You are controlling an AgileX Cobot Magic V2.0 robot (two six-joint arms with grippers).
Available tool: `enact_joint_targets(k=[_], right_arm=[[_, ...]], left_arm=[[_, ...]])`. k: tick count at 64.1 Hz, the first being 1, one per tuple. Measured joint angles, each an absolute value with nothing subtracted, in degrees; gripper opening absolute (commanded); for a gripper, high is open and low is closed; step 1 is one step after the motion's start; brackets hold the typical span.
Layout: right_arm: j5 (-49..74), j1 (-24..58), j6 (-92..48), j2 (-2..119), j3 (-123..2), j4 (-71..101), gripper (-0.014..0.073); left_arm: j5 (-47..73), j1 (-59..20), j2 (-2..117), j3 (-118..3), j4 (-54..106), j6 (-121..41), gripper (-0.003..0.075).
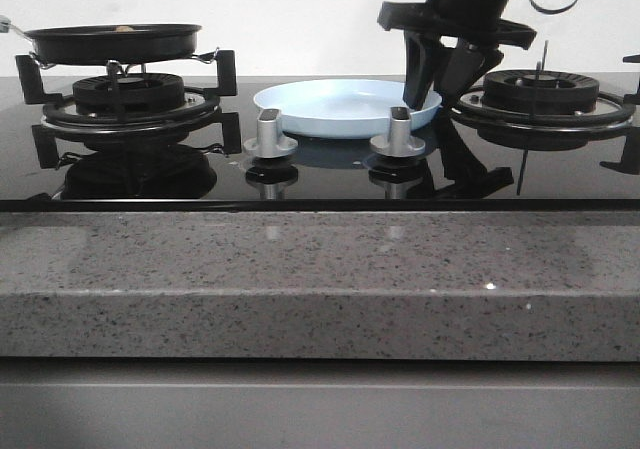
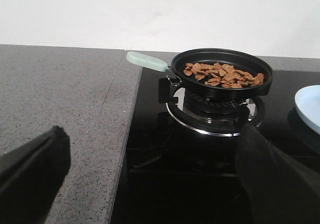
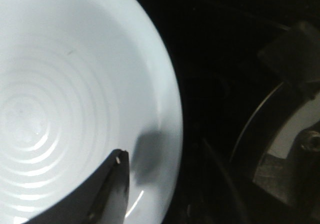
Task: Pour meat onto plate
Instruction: 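Lower the right gripper onto the rim of the light blue plate, then grasp the plate rim with the right gripper and lift it toward the pan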
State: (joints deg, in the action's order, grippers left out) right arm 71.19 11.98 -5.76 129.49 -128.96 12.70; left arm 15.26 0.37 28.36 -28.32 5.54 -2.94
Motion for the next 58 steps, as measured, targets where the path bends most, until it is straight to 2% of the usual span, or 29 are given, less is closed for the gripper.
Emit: enact_joint_targets(k=[7, 11, 14, 26, 58], right_arm=[[71.19, 11.98, -5.88, 129.75, -129.23, 13.58, 0.0354], [71.19, 11.98, -5.99, 129.84, -129.23, 13.82, 0.0312], [71.19, 11.98, -6.11, 129.84, -129.23, 13.82, 0.0252], [71.03, 11.98, -6.07, 129.86, -129.23, 14.24, -0.0078], [71.46, 10.17, -5.94, 127.94, -130.92, 15.42, -0.0060]], left_arm=[[15.26, 0.37, 28.36, -28.32, 5.54, -2.94, 0.0657], [15.26, 0.37, 28.36, -28.32, 5.54, -2.94, 0.0657], [15.26, 0.37, 28.36, -28.32, 5.54, -2.94, 0.0657], [15.26, 0.37, 28.36, -28.32, 5.54, -2.94, 0.0657], [15.26, 0.37, 28.36, -28.32, 5.54, -2.94, 0.0657]])
